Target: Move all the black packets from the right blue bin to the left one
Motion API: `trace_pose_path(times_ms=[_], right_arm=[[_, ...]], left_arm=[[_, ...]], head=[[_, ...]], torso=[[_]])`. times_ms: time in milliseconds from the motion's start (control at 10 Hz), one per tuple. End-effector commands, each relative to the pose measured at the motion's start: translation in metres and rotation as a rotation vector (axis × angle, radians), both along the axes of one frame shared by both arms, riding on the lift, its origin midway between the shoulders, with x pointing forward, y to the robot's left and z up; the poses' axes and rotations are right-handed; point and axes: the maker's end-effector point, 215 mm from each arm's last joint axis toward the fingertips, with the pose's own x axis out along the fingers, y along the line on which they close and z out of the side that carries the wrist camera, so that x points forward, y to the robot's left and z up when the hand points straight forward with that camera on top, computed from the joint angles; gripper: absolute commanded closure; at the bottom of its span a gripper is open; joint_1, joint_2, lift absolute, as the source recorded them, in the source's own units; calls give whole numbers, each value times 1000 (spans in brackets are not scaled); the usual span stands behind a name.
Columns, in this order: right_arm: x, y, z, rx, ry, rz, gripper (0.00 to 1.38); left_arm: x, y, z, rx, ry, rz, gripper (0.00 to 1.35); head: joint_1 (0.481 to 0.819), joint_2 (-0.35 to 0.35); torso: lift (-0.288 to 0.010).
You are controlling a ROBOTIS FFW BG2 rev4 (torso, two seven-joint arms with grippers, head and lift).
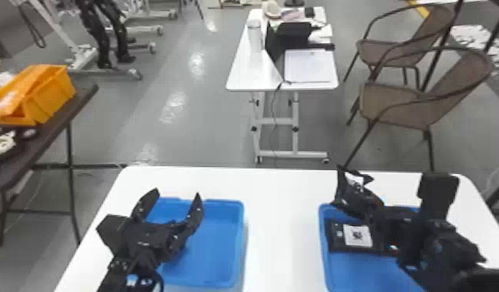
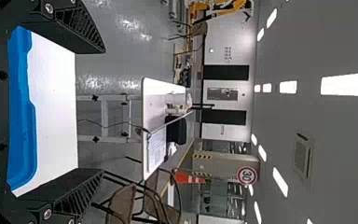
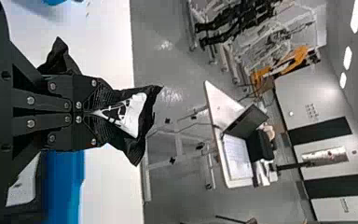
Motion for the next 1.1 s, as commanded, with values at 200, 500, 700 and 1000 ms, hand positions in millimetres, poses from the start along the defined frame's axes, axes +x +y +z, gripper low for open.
trace_pose_path(times_ms=[200,500,700,1000], right_arm=[[40,82,48,118,-68,161,1282],[60,149,71,226,-79,286,1282],[69,180,81,301,-88,362,1282],[78,206,96,301,-137,442,1282]], left_arm=[[5,-14,5,-19,-12,-17,117],[16,-43,14,-39,-26,-65,117],[21,-58,17,-50,-27,-98,119],[28,-72,23,-66,-30,-125,121]], head=[[695,178],[695,233],[695,247],[695,259]], torso=[[0],[0],[0],[0]])
